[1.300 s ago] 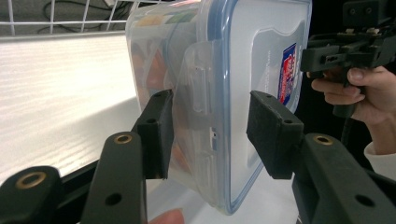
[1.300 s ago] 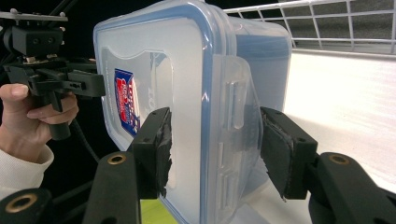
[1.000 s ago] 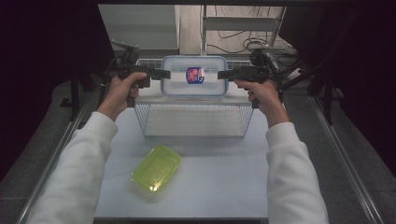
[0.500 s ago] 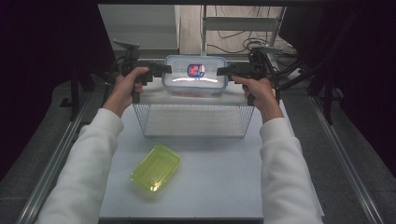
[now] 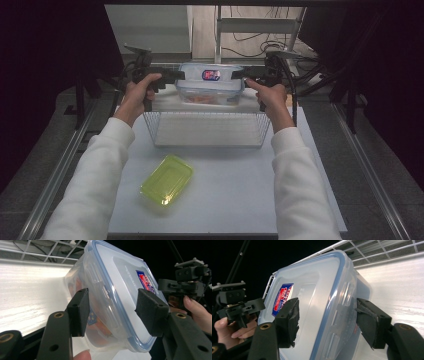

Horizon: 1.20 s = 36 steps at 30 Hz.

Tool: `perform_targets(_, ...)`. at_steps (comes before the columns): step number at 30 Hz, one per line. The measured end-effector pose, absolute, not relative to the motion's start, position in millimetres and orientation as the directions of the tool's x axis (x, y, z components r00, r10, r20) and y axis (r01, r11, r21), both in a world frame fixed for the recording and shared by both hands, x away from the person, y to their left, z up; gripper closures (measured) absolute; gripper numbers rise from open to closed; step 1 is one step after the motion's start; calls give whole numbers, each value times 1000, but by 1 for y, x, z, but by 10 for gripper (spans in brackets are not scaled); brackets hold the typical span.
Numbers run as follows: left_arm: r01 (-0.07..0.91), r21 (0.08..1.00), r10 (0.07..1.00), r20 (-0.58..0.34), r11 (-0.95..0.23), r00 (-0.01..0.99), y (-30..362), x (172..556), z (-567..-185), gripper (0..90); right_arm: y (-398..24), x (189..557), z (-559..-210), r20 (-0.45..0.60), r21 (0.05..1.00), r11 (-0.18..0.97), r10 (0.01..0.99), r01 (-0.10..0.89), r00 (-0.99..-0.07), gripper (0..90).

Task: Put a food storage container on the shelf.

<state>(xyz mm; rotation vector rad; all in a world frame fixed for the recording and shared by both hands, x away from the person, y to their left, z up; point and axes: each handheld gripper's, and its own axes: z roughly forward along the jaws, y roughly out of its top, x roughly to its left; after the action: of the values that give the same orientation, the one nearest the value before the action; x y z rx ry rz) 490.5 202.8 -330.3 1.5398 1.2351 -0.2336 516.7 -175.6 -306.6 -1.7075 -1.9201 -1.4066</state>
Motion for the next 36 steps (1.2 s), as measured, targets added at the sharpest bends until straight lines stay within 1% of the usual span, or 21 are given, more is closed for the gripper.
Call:
perform_targets(5,722,678,595,-639,137,488,203,478,-323,362,-182,504,-291,615,625,-128,688,770,-384,331)
perform_targets(8,673,731,622,-581,116,525,206,465,-316,324,-187,490,-279,525,709,-57,709,703,-471,342)
perform_targets(10,644,759,634,-543,91,550,208,454,-312,304,-189,477,-273,458,753,-3,720,658,-521,387)
perform_targets(12,612,789,644,-490,43,587,210,439,-307,281,-192,463,-270,408,790,32,718,613,-564,482)
perform_targets(14,598,801,629,-484,38,609,211,424,-305,270,-194,446,-271,362,811,75,714,580,-599,585)
perform_targets(15,595,803,612,-489,38,622,212,417,-305,260,-194,442,-272,348,814,94,713,574,-609,631)
perform_targets(18,584,812,613,-464,6,640,216,395,-311,255,-190,425,-280,282,803,199,704,562,-651,764)
perform_targets(20,584,811,622,-450,-16,641,217,384,-316,254,-185,418,-286,232,789,272,699,551,-677,833)
perform_targets(22,581,813,630,-430,-41,647,217,374,-321,255,-180,414,-290,207,774,320,688,546,-696,880)
perform_targets(26,582,811,635,-418,-62,650,218,359,-331,256,-161,413,-299,167,750,391,669,534,-724,892)
perform_targets(30,594,801,632,-423,-74,650,217,354,-340,258,-140,421,-309,140,719,440,667,538,-732,892)
perform_targets(36,604,791,639,-417,-95,646,218,351,-347,257,-130,434,-316,140,715,427,689,554,-712,892)
